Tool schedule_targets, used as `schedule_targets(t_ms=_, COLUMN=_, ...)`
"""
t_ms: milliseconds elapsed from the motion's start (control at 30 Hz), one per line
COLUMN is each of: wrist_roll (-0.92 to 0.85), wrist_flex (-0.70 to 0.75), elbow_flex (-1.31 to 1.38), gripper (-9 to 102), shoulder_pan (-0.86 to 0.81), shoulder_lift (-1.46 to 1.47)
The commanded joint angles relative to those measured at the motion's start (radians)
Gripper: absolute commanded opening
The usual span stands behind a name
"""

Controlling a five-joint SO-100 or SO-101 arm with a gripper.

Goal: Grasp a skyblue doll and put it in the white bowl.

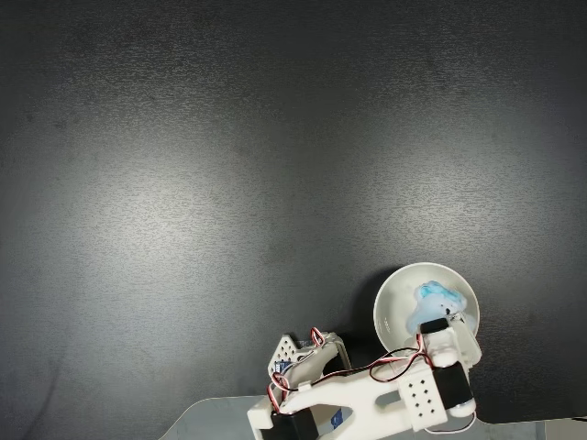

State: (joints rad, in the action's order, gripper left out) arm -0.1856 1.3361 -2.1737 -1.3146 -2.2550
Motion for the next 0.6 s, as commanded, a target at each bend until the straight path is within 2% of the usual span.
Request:
schedule_targets(t_ms=0, wrist_roll=-0.012, wrist_flex=0.018, elbow_flex=0.008, gripper=-1, shoulder_pan=-0.046, shoulder_lift=-0.069)
schedule_targets(t_ms=367, wrist_roll=-0.071, wrist_flex=0.023, elbow_flex=0.006, gripper=-1, shoulder_pan=-0.044, shoulder_lift=-0.058)
schedule_targets(t_ms=567, wrist_roll=-0.19, wrist_flex=0.066, elbow_flex=-0.011, gripper=10, shoulder_pan=-0.044, shoulder_lift=-0.057)
